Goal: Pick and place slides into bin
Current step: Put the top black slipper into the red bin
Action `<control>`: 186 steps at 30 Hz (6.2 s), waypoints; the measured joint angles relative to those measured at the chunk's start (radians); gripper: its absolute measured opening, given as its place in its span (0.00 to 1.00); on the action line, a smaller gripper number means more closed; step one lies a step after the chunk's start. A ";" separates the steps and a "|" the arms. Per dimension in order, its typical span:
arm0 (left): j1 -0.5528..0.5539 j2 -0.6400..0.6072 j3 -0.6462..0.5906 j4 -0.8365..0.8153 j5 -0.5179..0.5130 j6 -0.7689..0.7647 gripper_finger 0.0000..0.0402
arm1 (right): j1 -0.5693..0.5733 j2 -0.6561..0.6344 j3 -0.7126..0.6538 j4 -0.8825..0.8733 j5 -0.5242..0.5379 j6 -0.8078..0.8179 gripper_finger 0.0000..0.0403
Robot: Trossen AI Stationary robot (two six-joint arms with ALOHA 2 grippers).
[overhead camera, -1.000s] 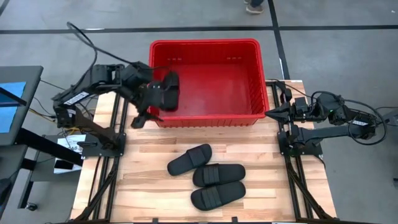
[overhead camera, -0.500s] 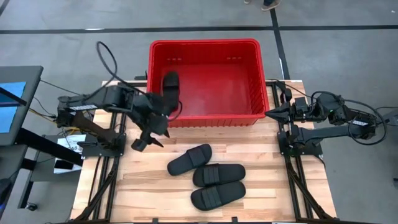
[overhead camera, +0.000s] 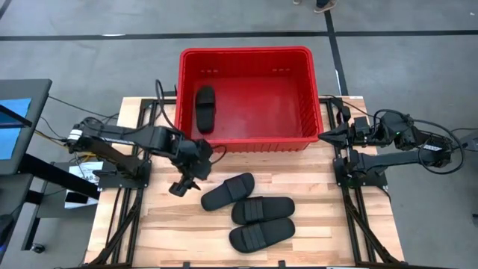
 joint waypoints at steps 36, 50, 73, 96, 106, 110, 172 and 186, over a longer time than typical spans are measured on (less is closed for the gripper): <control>-0.119 0.215 -0.153 0.149 -0.123 0.048 0.47 | 0.000 0.000 0.000 -0.008 0.000 0.000 0.00; -0.168 0.461 -0.153 0.058 -0.150 0.135 0.47 | 0.000 0.000 0.000 -0.008 0.000 0.000 0.00; -0.264 0.426 -0.061 -0.097 -0.342 0.118 0.47 | 0.000 0.000 0.000 -0.008 0.000 0.000 0.00; -0.340 0.426 -0.017 0.064 -0.391 0.201 0.47 | 0.000 0.000 0.000 -0.008 0.000 0.000 0.00; -0.338 0.432 -0.033 0.081 -0.369 0.203 0.47 | 0.000 0.000 0.000 -0.008 0.000 0.000 0.00; -0.338 0.433 -0.054 0.097 -0.364 0.210 0.47 | 0.000 0.000 0.000 -0.007 0.000 0.000 0.00; -0.324 0.431 -0.222 0.290 -0.320 0.296 0.18 | 0.000 0.000 0.000 -0.007 0.000 0.000 0.00; -0.325 0.433 -0.223 0.289 -0.322 0.294 0.01 | 0.000 0.000 0.000 -0.007 0.000 0.000 0.00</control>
